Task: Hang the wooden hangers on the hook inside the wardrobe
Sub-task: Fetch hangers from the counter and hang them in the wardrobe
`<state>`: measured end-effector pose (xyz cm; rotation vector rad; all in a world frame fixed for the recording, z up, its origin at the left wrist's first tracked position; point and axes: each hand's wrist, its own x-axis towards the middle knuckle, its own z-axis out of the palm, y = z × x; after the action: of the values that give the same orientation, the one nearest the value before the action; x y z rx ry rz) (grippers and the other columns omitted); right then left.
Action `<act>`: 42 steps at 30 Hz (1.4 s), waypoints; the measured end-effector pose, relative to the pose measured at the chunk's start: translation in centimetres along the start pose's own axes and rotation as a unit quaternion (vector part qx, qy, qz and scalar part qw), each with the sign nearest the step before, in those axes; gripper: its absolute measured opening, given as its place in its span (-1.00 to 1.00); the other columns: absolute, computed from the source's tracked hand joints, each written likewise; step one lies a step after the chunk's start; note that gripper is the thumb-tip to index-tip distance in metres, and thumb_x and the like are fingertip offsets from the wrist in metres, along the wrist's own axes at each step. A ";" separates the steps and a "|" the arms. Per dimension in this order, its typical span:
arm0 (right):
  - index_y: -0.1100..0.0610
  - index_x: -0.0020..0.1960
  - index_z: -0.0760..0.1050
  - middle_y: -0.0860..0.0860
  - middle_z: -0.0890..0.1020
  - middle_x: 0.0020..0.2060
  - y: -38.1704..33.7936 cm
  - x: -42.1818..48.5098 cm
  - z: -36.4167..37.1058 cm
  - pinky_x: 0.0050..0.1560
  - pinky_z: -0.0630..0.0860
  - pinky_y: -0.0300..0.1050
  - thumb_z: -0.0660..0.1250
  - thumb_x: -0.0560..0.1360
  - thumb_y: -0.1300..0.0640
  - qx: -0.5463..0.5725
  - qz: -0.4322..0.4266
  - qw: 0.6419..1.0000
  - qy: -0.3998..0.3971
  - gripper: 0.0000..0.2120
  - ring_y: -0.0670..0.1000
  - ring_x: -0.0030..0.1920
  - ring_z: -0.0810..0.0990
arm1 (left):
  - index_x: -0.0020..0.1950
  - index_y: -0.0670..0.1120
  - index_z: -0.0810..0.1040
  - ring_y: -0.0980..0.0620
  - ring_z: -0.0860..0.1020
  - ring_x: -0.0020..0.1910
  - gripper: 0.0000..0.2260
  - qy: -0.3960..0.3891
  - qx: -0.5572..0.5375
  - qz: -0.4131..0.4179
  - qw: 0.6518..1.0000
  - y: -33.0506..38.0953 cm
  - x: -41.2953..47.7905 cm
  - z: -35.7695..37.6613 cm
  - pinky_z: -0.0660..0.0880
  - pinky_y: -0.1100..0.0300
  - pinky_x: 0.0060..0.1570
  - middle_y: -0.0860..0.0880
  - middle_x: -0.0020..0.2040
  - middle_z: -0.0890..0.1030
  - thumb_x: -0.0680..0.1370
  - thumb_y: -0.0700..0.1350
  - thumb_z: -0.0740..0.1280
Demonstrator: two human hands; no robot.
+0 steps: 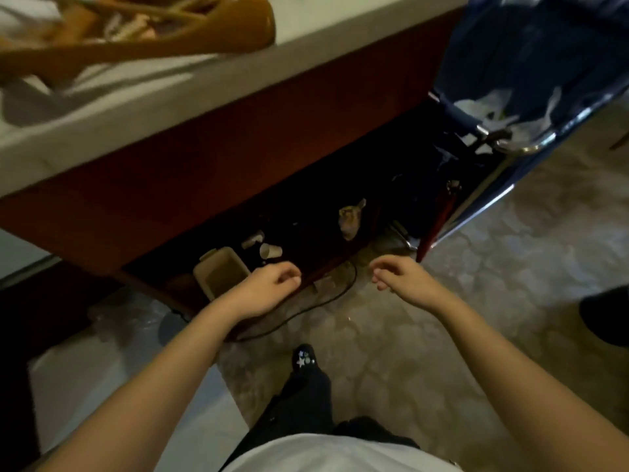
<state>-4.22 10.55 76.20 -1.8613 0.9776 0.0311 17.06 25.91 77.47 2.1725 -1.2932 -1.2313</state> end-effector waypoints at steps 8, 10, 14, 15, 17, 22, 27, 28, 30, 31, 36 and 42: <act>0.03 0.16 0.49 -0.06 0.62 -0.12 -13.4 7.2 -9.6 0.07 0.55 -0.02 0.19 0.57 0.12 -0.101 -0.143 0.984 0.030 -0.80 -0.04 -0.07 0.61 | 0.33 0.04 0.38 0.14 0.46 0.23 -0.68 0.049 0.067 0.121 0.989 10.3 3.0 -13.2 0.38 0.28 0.10 0.06 0.28 0.49 0.59 0.05 0.16; 0.02 0.13 0.51 -0.12 0.62 -0.14 -16.6 8.5 -11.3 0.07 0.54 -0.02 0.22 0.56 0.12 -0.117 -0.186 0.974 0.057 -0.81 -0.05 -0.08 0.62 | 0.33 0.04 0.39 0.16 0.45 0.23 -0.68 0.078 0.108 0.153 0.979 12.3 3.3 -16.1 0.36 0.31 0.11 0.06 0.29 0.49 0.58 0.06 0.18; 0.05 0.14 0.53 -0.02 0.66 -0.07 -21.9 11.0 -14.4 0.12 0.54 0.01 0.25 0.54 0.12 -0.119 -0.252 0.957 0.084 -0.80 -0.03 -0.05 0.64 | 0.33 0.09 0.38 0.18 0.45 0.19 -0.67 0.139 0.161 0.203 0.956 15.7 3.0 -21.3 0.41 0.26 0.15 0.11 0.26 0.49 0.57 0.08 0.18; 0.04 0.14 0.53 -0.02 0.65 -0.07 -22.9 11.5 -15.0 0.10 0.55 -0.01 0.25 0.54 0.12 -0.119 -0.263 0.954 0.083 -0.80 -0.04 -0.06 0.64 | 0.32 0.10 0.39 0.18 0.45 0.17 -0.68 0.147 0.170 0.214 0.951 16.5 2.8 -22.4 0.43 0.24 0.16 0.11 0.24 0.49 0.57 0.08 0.18; -0.02 0.15 0.50 -0.05 0.63 -0.03 -24.8 12.4 -16.2 0.08 0.54 -0.10 0.23 0.54 0.08 -0.133 -0.272 0.951 0.071 -0.80 -0.09 -0.04 0.62 | 0.31 0.09 0.39 0.18 0.45 0.15 -0.68 0.159 0.190 0.221 0.943 17.8 3.0 -24.4 0.45 0.21 0.15 0.11 0.23 0.49 0.57 0.08 0.17; -0.06 0.21 0.45 -0.09 0.58 0.04 -28.6 15.9 -19.8 0.07 0.50 -0.18 0.19 0.55 0.01 -0.168 -0.276 0.944 0.071 -0.75 -0.11 0.05 0.55 | 0.34 0.05 0.38 0.17 0.47 0.17 -0.65 0.188 0.201 0.207 0.939 20.7 5.9 -28.9 0.46 0.27 0.11 0.09 0.29 0.47 0.57 0.08 0.18; 0.02 0.23 0.47 -0.05 0.58 0.07 -30.7 21.1 -24.7 0.11 0.50 -0.13 0.21 0.55 0.04 -0.190 -0.293 0.932 0.099 -0.73 -0.07 0.07 0.54 | 0.31 0.02 0.42 0.11 0.49 0.16 -0.66 0.205 0.233 0.177 0.934 23.8 10.9 -32.7 0.48 0.14 0.18 0.05 0.25 0.51 0.57 0.08 0.18; 0.03 0.23 0.47 -0.04 0.58 0.08 -31.0 22.4 -25.8 0.10 0.50 -0.13 0.21 0.55 0.04 -0.197 -0.289 0.931 0.100 -0.73 -0.07 0.07 0.54 | 0.30 0.02 0.43 0.09 0.50 0.15 -0.67 0.206 0.234 0.165 0.936 24.4 12.3 -33.4 0.49 0.09 0.19 0.04 0.24 0.52 0.57 0.08 0.18; 0.04 0.22 0.48 -0.01 0.58 0.10 -31.4 25.2 -27.7 0.07 0.49 -0.13 0.22 0.55 0.04 -0.222 -0.277 0.929 0.100 -0.73 -0.05 0.07 0.53 | 0.31 0.00 0.42 0.04 0.50 0.16 -0.66 0.212 0.239 0.138 0.938 25.6 15.2 -34.9 0.48 0.05 0.20 0.01 0.26 0.51 0.57 0.07 0.18; 0.04 0.23 0.48 0.01 0.58 0.12 -31.6 26.6 -28.6 0.08 0.49 -0.11 0.22 0.55 0.04 -0.234 -0.272 0.928 0.101 -0.73 -0.02 0.08 0.53 | 0.32 0.00 0.41 0.02 0.49 0.18 -0.65 0.217 0.245 0.123 0.937 26.1 16.6 -35.6 0.46 0.05 0.22 -0.01 0.28 0.49 0.57 0.06 0.19; 0.10 0.29 0.43 0.09 0.52 0.23 -32.2 33.7 -32.4 0.18 0.44 -0.02 0.28 0.50 0.08 -0.300 -0.255 0.907 0.150 -0.63 0.10 0.20 0.49 | 0.37 -0.03 0.33 -0.08 0.42 0.25 -0.60 0.244 0.275 0.040 0.929 27.3 23.3 -38.1 0.40 0.06 0.21 -0.08 0.33 0.41 0.56 0.05 0.20; 0.07 0.42 0.23 0.10 0.39 0.35 -32.1 41.1 -34.0 0.26 0.44 0.07 0.33 0.47 -0.01 -0.333 -0.223 0.896 0.190 -0.42 0.15 0.30 0.41 | 0.45 -0.05 0.20 -0.14 0.37 0.31 -0.50 0.274 0.262 -0.046 0.924 26.3 28.3 -39.0 0.37 -0.07 0.29 -0.11 0.39 0.33 0.56 0.07 0.20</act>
<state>30.78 -34.90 100.32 -2.7737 0.8215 -0.3241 40.20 -17.27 102.29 2.6898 -1.3740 -0.2403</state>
